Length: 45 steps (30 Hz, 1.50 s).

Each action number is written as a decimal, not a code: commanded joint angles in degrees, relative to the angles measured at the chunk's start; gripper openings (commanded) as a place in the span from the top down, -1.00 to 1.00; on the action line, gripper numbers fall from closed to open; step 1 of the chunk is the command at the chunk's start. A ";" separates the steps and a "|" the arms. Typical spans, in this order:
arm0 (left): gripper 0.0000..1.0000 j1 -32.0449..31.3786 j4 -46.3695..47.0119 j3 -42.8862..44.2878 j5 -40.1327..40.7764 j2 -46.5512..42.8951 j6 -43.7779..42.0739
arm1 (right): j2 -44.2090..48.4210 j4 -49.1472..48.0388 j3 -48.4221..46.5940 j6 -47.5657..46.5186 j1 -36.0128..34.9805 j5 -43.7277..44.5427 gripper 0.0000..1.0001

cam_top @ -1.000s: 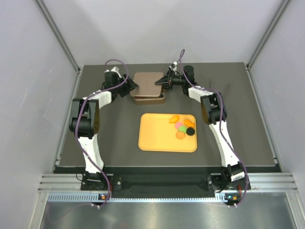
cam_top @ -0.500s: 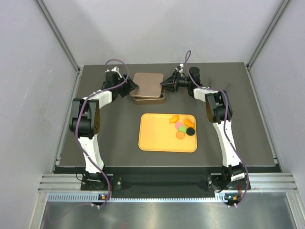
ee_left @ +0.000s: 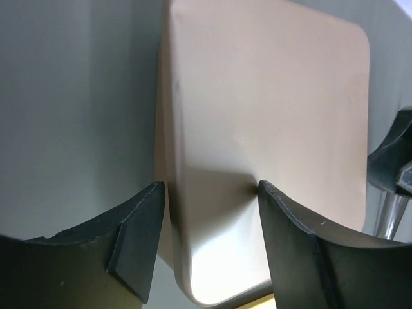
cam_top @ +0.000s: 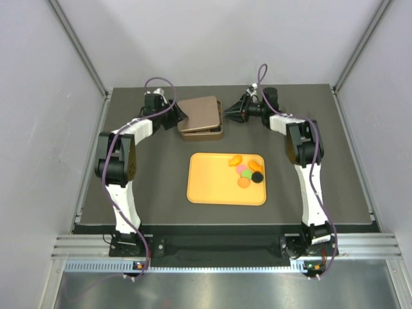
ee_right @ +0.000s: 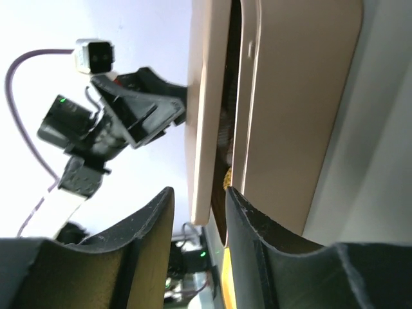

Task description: Pack the cookies

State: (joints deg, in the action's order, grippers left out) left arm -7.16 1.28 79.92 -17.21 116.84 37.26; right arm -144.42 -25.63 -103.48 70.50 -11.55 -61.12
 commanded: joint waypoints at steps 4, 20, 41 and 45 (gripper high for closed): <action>-0.27 -0.93 -7.34 4.89 0.51 1.73 -5.35 | 9.15 19.99 -2.60 -21.54 -0.23 9.00 0.14; -0.25 -3.12 -19.38 12.36 2.36 5.42 -13.35 | 10.21 36.17 -8.85 -35.96 -6.02 22.36 -0.23; -0.25 -5.59 -23.60 14.04 4.91 5.77 -15.72 | 14.16 36.00 -1.72 -38.16 -9.10 27.46 -0.20; -0.26 -6.11 -24.57 14.04 5.43 5.51 -16.16 | 14.52 36.00 -1.11 -38.24 -9.37 28.16 -0.18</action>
State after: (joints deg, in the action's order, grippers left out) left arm -11.53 -17.63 93.73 -12.91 120.55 23.75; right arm -133.99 10.81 -105.30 33.93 -19.53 -33.85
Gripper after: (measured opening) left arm 0.629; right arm 0.592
